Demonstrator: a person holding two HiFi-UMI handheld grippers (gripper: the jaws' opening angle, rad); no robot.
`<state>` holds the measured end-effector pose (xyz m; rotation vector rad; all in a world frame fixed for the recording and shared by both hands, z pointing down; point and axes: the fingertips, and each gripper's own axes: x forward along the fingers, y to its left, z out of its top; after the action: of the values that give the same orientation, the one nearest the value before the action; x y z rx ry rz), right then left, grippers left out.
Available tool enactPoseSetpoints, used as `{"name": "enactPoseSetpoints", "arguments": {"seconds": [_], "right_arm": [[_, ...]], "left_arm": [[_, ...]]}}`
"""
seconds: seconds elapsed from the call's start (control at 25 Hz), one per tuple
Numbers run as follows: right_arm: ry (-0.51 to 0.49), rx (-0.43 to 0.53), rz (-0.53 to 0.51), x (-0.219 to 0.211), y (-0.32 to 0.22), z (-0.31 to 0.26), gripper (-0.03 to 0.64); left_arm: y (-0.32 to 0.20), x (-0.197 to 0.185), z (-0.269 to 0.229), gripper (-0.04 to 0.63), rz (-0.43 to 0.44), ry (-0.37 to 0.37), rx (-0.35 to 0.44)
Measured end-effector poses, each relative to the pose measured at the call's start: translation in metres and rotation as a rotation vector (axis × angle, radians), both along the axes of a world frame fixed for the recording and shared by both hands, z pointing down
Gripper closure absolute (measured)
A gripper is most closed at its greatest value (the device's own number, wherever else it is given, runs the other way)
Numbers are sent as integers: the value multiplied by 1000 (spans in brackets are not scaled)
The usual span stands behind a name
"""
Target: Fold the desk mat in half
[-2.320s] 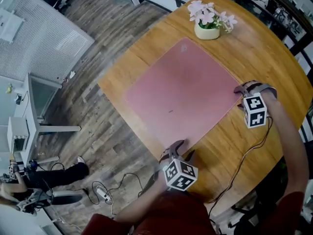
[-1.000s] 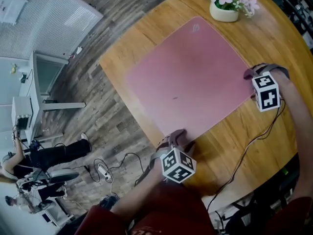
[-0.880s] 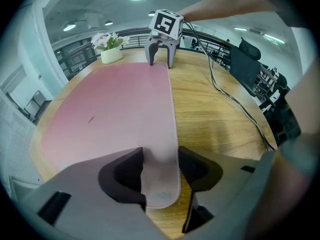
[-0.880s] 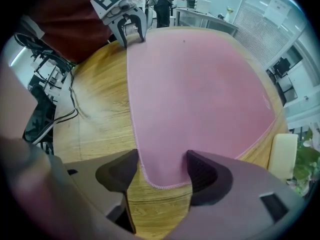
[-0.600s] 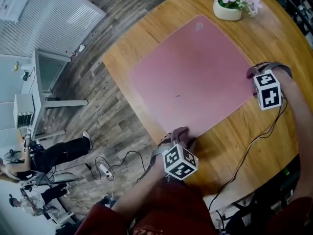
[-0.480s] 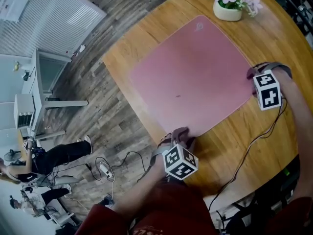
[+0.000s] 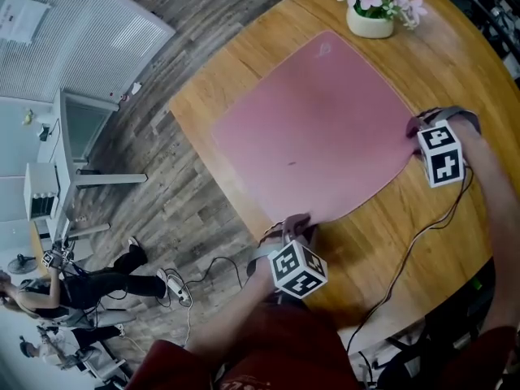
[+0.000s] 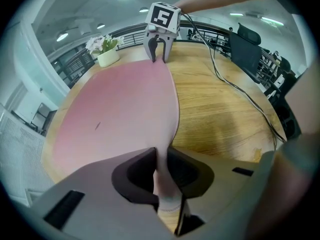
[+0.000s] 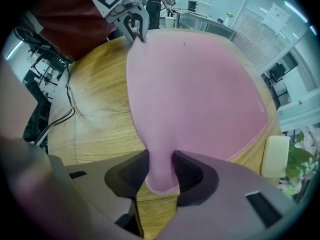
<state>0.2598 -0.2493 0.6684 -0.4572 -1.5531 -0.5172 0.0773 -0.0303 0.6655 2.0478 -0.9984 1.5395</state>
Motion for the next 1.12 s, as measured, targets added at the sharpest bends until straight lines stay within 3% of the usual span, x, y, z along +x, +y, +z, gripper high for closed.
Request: {"name": "enactPoseSetpoints", "arguments": {"seconds": [0.28,0.36,0.84,1.12], "right_arm": [[-32,32,-13,-3,0,-2,491],[-70,56,3,-7,-4,-3,557],[-105,118,43,-8,-5,-5,563],[-76,139,56,-9,-6,-3,563]], "left_arm": [[1,0,-2,514,-8,7,-6],[0,1,-5,518,-10,9,-6],[0,3,-9,529,2,1,-7],[1,1,-6,528,26,7,-23]]}}
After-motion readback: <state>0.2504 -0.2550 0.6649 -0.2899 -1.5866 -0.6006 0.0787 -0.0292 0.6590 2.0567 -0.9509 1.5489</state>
